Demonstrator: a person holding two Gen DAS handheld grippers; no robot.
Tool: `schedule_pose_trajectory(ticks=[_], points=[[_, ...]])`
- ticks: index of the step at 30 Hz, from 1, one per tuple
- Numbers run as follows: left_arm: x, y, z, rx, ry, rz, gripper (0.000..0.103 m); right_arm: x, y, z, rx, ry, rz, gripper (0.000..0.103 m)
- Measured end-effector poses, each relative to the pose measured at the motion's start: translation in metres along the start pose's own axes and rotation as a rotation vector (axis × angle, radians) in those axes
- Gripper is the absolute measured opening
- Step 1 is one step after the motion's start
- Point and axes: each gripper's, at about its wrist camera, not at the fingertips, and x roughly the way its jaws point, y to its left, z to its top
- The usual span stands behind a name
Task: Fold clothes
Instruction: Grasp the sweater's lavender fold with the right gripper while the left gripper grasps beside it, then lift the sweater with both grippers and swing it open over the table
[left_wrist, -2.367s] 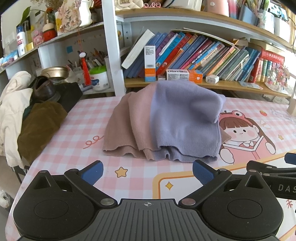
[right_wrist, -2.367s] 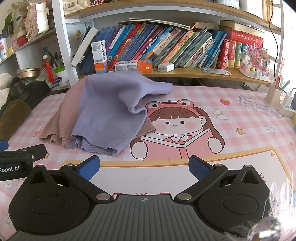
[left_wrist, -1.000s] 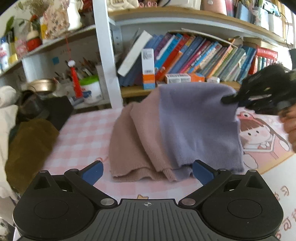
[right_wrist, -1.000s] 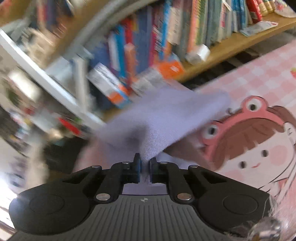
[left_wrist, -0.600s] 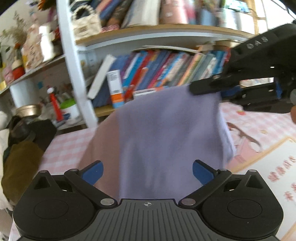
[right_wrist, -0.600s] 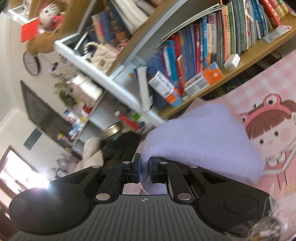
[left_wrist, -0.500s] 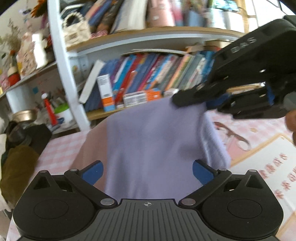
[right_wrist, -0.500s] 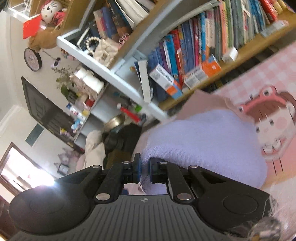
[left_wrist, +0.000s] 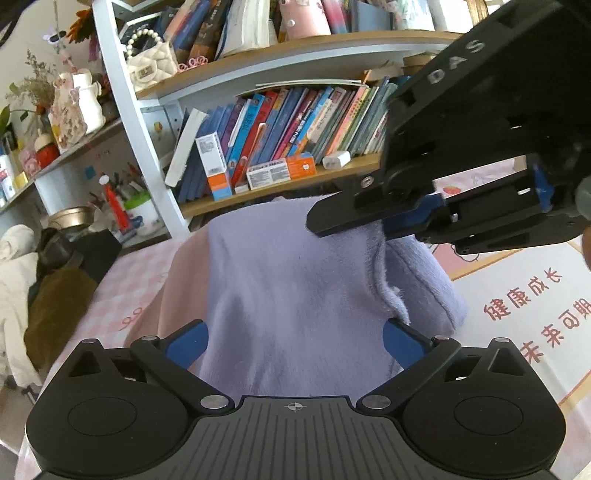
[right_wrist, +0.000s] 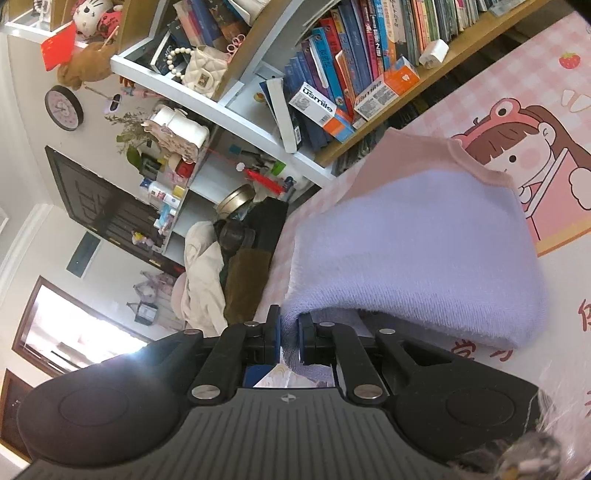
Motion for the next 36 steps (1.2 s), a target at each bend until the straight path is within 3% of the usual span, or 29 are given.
schedule_pose_trajectory(ticks=[4, 9, 10, 12, 13, 14, 15, 17, 21, 26, 30, 32, 33, 35, 36], points=[[-0.002, -0.008, 0.002, 0.054, -0.02, -0.031, 0.101, 0.006, 0.0, 0.001, 0.017, 0.026, -0.004, 0.011], [0.013, -0.021, 0.004, 0.143, 0.001, -0.054, 0.089, 0.011, 0.006, 0.003, 0.005, 0.041, -0.017, 0.011], [0.017, -0.022, 0.003, 0.16, 0.009, -0.044, 0.082, 0.01, 0.006, 0.004, 0.003, 0.036, -0.019, 0.011], [0.025, -0.02, 0.0, 0.172, 0.024, -0.023, 0.055, 0.008, 0.004, 0.005, 0.007, 0.026, -0.024, 0.012], [0.029, -0.015, -0.001, 0.161, 0.032, -0.022, 0.024, 0.006, 0.002, 0.005, 0.013, 0.019, -0.031, 0.013], [0.031, -0.01, -0.002, 0.143, 0.039, -0.021, 0.012, 0.004, 0.0, 0.005, 0.019, 0.011, -0.039, 0.021], [0.033, -0.004, -0.002, 0.125, 0.045, -0.021, 0.011, 0.001, -0.004, 0.005, 0.03, -0.001, -0.054, 0.044], [0.036, 0.007, -0.003, 0.094, 0.052, -0.015, 0.01, -0.007, -0.016, 0.005, 0.069, -0.023, -0.087, 0.065], [0.029, 0.024, -0.001, 0.086, 0.019, 0.021, 0.01, -0.013, -0.064, -0.001, 0.317, -0.006, -0.129, 0.07], [0.015, 0.035, 0.0, 0.123, -0.022, 0.048, 0.01, -0.009, -0.114, -0.019, 0.679, -0.072, -0.089, 0.07], [0.008, 0.038, -0.001, 0.142, -0.027, 0.062, 0.01, 0.006, -0.125, -0.021, 0.771, -0.091, -0.09, 0.068], [0.005, 0.042, -0.002, 0.144, -0.021, 0.081, 0.01, 0.013, -0.128, -0.021, 0.8, -0.106, -0.096, 0.054], [0.003, 0.045, -0.003, 0.141, -0.015, 0.092, 0.01, 0.015, -0.13, -0.02, 0.806, -0.116, -0.101, 0.036], [0.001, 0.05, -0.005, 0.137, -0.001, 0.1, 0.009, 0.017, -0.134, -0.018, 0.8, -0.135, -0.103, 0.012], [0.0, 0.052, -0.006, 0.135, 0.006, 0.101, 0.009, 0.016, -0.133, -0.016, 0.779, -0.146, -0.098, 0.012]])
